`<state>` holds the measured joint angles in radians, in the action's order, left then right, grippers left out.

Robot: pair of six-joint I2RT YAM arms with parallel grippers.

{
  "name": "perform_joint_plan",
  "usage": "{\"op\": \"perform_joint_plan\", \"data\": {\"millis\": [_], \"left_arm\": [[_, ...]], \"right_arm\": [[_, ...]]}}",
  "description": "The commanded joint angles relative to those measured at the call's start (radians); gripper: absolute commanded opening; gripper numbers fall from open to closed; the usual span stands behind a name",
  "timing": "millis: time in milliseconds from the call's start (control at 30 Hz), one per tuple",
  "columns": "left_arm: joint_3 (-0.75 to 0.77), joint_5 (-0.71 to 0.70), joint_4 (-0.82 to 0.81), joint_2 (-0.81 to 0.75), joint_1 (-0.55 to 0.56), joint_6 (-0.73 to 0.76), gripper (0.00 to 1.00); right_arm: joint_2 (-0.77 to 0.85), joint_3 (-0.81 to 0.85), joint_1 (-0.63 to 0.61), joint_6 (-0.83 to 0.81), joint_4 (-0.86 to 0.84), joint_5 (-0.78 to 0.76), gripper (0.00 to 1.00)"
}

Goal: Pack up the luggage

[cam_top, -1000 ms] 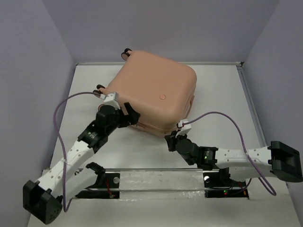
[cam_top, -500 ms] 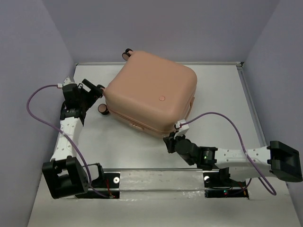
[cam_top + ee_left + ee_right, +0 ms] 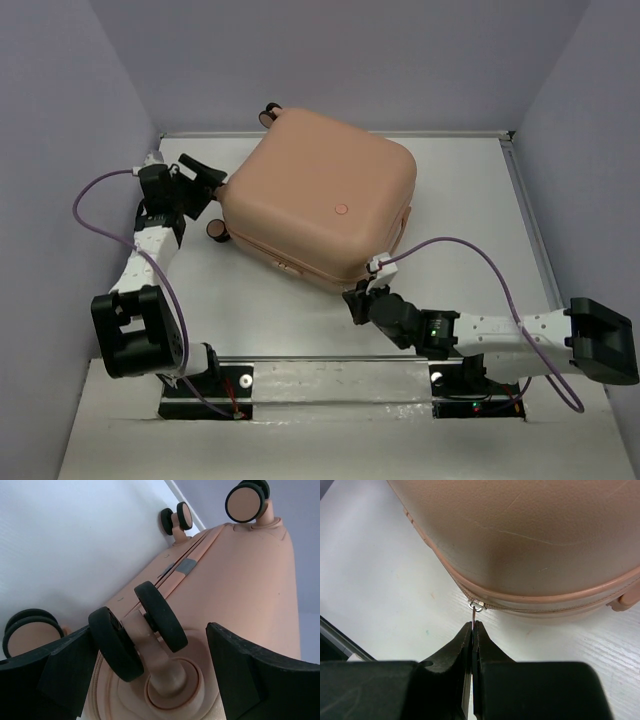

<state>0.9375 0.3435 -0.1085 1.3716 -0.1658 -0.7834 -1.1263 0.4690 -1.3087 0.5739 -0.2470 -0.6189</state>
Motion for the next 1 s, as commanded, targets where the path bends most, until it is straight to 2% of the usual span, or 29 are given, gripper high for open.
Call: {"op": "perform_joint_plan", "data": {"millis": [0,133,333,400,433,533,633,733,767,833,933,967], "left_arm": [[0.014,0.042,-0.151,0.015,-0.003,-0.091,0.96],[0.0,0.035,-0.233,0.03,-0.001,-0.165,0.93],[-0.043,0.023,-0.364,0.049,-0.001,-0.247,0.81],[-0.065,0.028,-0.407,0.052,-0.001,-0.263,0.67],[-0.072,0.028,-0.419,0.05,-0.001,-0.263,0.47],[-0.129,0.014,-0.454,0.014,-0.001,-0.242,0.07],[-0.186,0.0,-0.456,-0.035,-0.001,-0.202,0.06],[-0.346,0.011,-0.453,-0.193,0.0,-0.188,0.06],[-0.382,0.011,-0.453,-0.193,0.0,-0.188,0.06],[-0.445,0.023,-0.435,-0.331,-0.001,-0.179,0.06],[-0.512,0.028,-0.225,-0.53,-0.003,-0.079,0.06],[-0.526,0.029,-0.188,-0.587,-0.003,-0.057,0.06]], "right_arm": [[0.037,0.007,-0.023,0.007,-0.02,0.077,0.07],[0.034,0.013,-0.023,0.004,-0.012,0.079,0.07],[0.013,0.029,-0.023,0.0,-0.009,0.081,0.07],[0.01,0.034,-0.023,-0.002,-0.008,0.081,0.07],[0.003,0.039,-0.023,-0.002,-0.008,0.079,0.07],[-0.004,0.048,-0.003,0.001,-0.008,0.087,0.07],[-0.009,0.057,0.025,-0.002,-0.008,0.1,0.07],[-0.013,0.092,0.084,-0.052,-0.006,0.128,0.07],[-0.009,0.102,0.103,-0.069,-0.006,0.139,0.07],[0.014,0.121,0.147,-0.101,0.006,0.165,0.07],[0.069,0.161,0.3,-0.158,0.043,0.287,0.07],[0.082,0.171,0.301,-0.172,0.057,0.307,0.07]]}}
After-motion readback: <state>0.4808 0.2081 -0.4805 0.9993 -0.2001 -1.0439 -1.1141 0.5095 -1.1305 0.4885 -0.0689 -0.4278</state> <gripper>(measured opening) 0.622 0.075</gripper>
